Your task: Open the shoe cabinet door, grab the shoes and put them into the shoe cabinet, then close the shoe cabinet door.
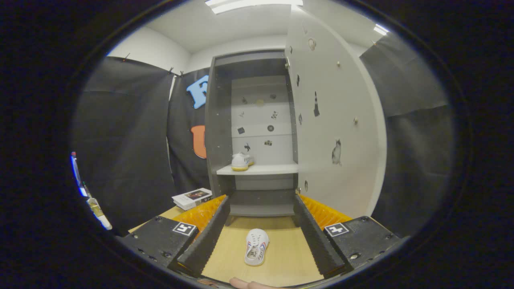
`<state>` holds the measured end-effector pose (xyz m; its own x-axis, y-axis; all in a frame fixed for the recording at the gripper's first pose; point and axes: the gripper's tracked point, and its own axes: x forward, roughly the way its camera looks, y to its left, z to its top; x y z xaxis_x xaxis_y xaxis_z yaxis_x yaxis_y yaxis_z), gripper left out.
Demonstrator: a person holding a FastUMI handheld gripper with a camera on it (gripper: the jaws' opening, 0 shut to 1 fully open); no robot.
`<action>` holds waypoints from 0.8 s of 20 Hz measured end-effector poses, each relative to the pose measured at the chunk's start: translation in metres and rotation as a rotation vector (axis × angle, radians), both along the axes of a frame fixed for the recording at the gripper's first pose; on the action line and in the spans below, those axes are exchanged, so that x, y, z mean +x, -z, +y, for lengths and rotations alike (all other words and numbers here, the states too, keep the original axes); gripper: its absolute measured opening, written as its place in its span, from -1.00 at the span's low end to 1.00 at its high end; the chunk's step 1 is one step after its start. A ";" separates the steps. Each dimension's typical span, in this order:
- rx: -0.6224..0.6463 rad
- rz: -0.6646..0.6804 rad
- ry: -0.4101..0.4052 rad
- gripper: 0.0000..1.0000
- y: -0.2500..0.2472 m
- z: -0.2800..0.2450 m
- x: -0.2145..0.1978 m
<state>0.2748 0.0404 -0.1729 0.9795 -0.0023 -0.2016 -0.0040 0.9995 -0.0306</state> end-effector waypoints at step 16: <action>-0.094 0.142 0.030 1.00 0.119 0.011 0.020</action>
